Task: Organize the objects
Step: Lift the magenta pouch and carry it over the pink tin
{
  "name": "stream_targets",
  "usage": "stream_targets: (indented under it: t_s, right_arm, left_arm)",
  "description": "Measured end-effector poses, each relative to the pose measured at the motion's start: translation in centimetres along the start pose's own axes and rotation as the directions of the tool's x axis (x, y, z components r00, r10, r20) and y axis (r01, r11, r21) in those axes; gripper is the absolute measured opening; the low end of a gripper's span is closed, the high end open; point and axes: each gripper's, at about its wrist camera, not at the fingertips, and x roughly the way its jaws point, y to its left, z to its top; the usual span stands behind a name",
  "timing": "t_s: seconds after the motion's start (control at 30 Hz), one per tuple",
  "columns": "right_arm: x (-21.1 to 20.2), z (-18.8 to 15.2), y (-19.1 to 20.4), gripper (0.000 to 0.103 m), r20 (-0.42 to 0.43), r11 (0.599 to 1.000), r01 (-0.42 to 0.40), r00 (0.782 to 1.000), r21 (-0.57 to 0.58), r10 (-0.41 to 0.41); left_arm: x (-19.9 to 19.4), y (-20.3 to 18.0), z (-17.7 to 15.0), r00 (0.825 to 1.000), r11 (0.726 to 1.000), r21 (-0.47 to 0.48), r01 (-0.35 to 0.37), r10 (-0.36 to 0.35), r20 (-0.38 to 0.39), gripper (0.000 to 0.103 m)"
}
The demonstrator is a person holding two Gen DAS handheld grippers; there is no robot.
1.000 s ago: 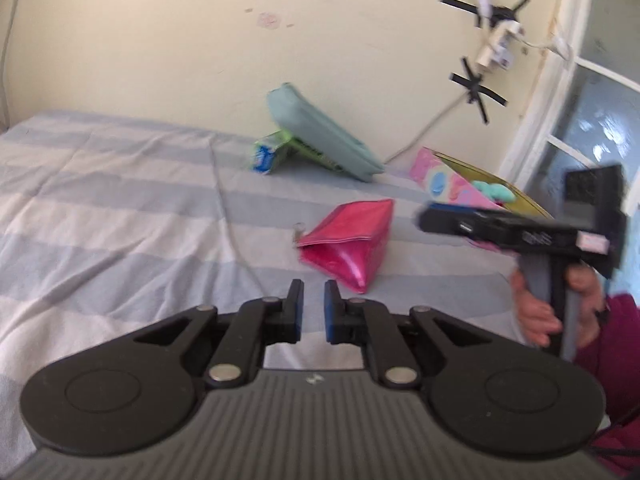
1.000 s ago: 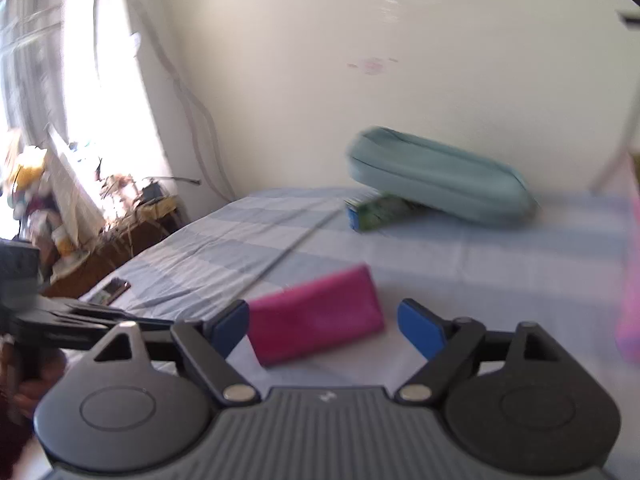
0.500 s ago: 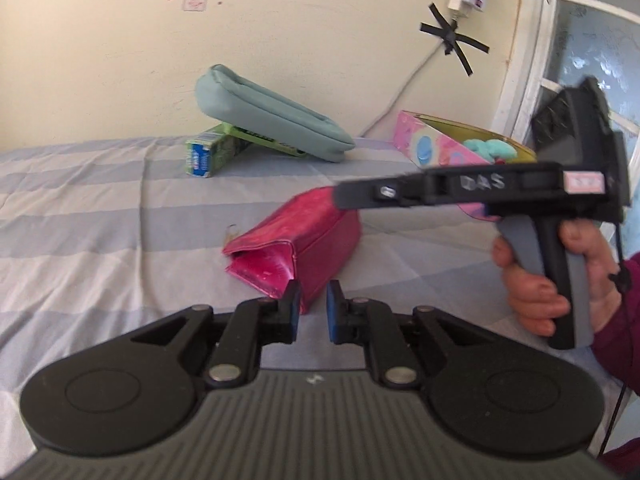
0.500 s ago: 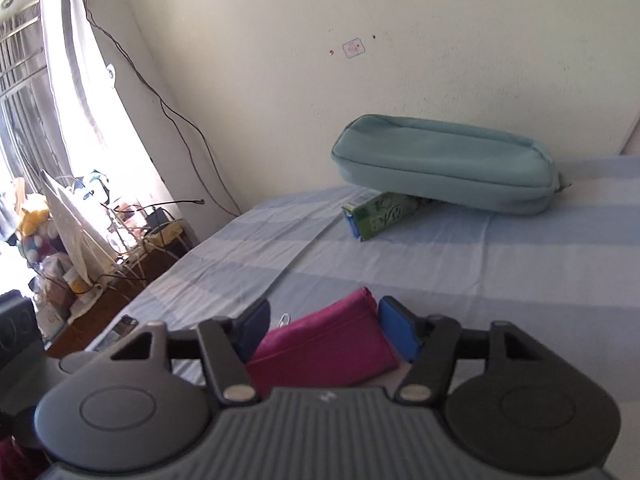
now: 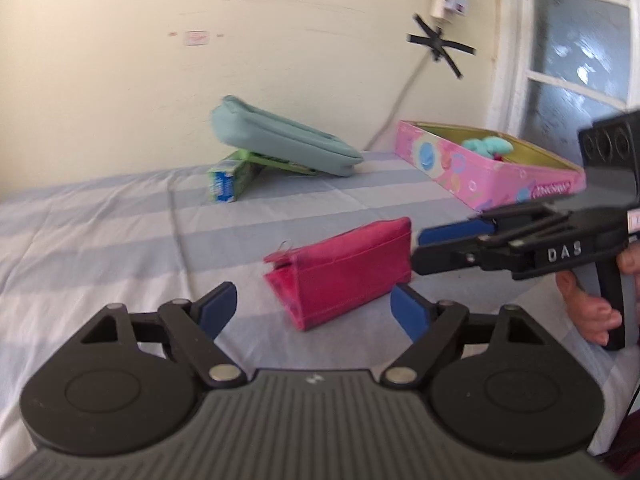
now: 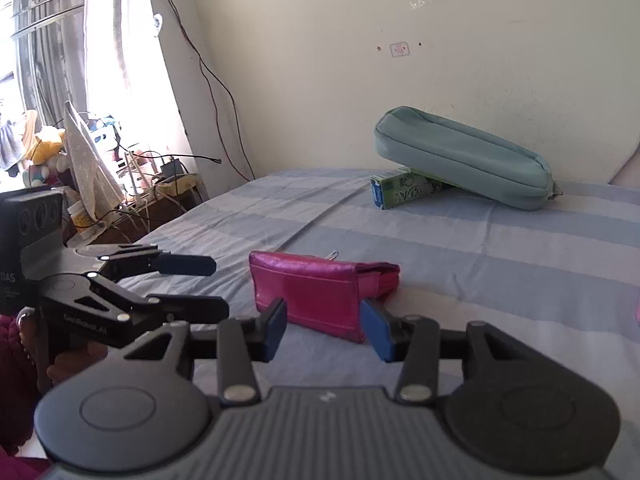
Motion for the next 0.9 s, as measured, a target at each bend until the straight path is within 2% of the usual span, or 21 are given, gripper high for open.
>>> stream_targets:
  t_s: [0.03,0.07,0.13,0.23,0.33,0.47,0.57,0.67,0.77,0.9]
  right_arm:
    - [0.2,0.2,0.0,0.043,0.002,1.0,0.003,1.0,0.002,-0.003]
    - [0.4,0.4,0.0,0.043,0.005,1.0,0.006,1.0,0.001,-0.006]
    - [1.0,0.6,0.1,0.043,0.008,1.0,0.016,1.0,-0.011,-0.016]
    - [1.9,0.5,0.5,0.038,-0.015,0.999,0.041,0.999,-0.032,-0.042]
    - [1.2,0.1,1.1,0.034,0.007,0.994,0.081,0.997,-0.07,-0.081]
    - [-1.8,0.4,1.0,0.034,0.088,0.994,0.094,0.992,-0.057,-0.089]
    - [-4.5,1.2,0.3,0.034,0.166,0.989,0.142,0.977,-0.046,-0.132]
    - [-7.8,1.9,-1.1,0.034,0.247,0.976,0.215,0.948,-0.027,-0.202]
    - [-11.3,1.9,-3.4,0.034,0.303,0.951,0.311,0.906,-0.006,-0.294]
    - [-15.8,1.2,-8.0,0.034,0.314,0.909,0.411,0.856,0.07,-0.411]
  left_arm:
    - [0.7,-0.1,0.1,1.0,1.0,0.008,0.002,-0.002,-0.016,0.077]
    - [1.5,-0.1,0.2,0.999,1.0,0.009,0.011,-0.011,-0.037,0.061]
    - [2.6,0.1,0.2,0.995,0.999,-0.012,0.053,-0.054,-0.084,0.04]
    - [1.9,-0.3,0.1,0.996,0.998,-0.014,0.055,-0.055,-0.063,0.036]
    - [0.7,-1.5,0.7,0.998,0.998,-0.003,0.055,-0.056,-0.026,0.036]
    - [0.3,-3.9,3.3,0.998,0.998,0.041,0.053,-0.054,0.029,0.037]
    - [1.0,-6.3,6.0,0.994,0.994,0.074,0.077,-0.082,0.068,0.037]
    - [2.6,-9.7,8.7,0.989,0.986,0.134,0.103,-0.115,0.089,0.037]
    - [5.1,-14.1,10.9,0.984,0.969,0.211,0.13,-0.152,0.093,0.038]
    - [9.8,-19.5,13.2,0.974,0.948,0.237,0.213,-0.226,0.029,0.041]
